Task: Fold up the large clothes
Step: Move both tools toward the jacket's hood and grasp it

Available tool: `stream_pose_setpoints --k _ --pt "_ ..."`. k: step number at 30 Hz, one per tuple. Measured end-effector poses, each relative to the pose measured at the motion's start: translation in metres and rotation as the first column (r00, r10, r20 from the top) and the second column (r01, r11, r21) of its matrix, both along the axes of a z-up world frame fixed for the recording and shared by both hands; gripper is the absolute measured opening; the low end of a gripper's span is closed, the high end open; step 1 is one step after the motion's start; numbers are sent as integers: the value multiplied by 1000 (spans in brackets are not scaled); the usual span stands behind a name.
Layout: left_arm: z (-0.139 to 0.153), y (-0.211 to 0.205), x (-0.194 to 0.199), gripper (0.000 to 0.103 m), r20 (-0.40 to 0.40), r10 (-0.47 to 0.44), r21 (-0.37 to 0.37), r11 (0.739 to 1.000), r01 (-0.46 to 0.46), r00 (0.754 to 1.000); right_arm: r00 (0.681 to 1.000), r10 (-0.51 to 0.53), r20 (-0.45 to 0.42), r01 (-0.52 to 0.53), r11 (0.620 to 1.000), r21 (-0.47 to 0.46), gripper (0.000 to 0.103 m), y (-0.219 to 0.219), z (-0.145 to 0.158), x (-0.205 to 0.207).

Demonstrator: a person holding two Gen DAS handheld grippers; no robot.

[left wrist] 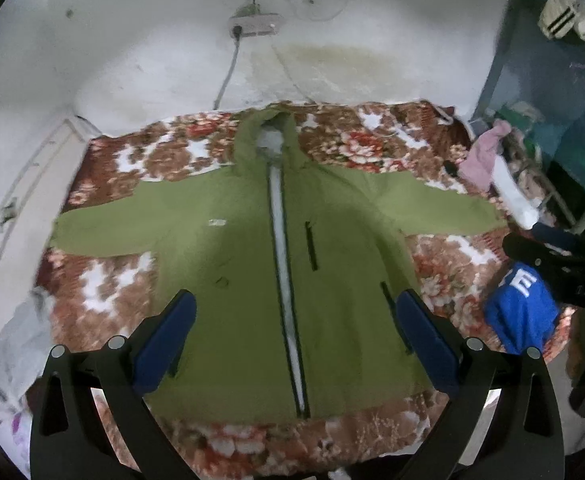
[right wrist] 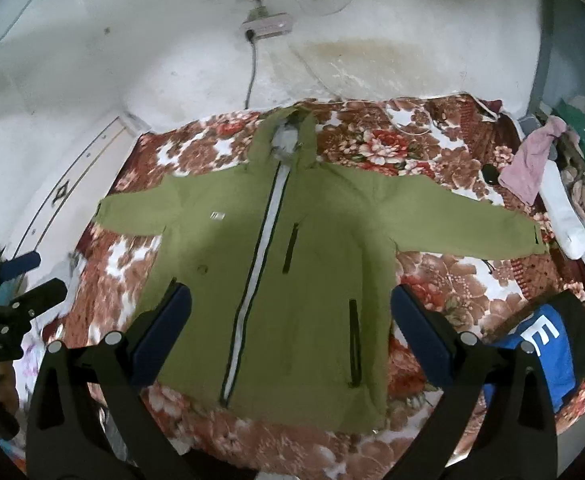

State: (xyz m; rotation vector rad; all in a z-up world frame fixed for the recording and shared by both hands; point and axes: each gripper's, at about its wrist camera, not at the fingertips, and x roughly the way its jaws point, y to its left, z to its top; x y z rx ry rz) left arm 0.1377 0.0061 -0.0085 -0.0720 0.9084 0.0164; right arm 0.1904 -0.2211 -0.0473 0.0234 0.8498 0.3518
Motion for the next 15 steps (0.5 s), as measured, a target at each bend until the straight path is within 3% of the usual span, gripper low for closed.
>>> stream_pose_setpoints --k 10,15 --pt "-22 93 114 98 -21 -143 -62 988 142 989 995 -93 -25 92 996 -14 98 82 1 93" --pt "-41 131 173 98 -62 -122 -78 990 117 991 995 -87 -40 85 996 -41 98 110 -8 148"
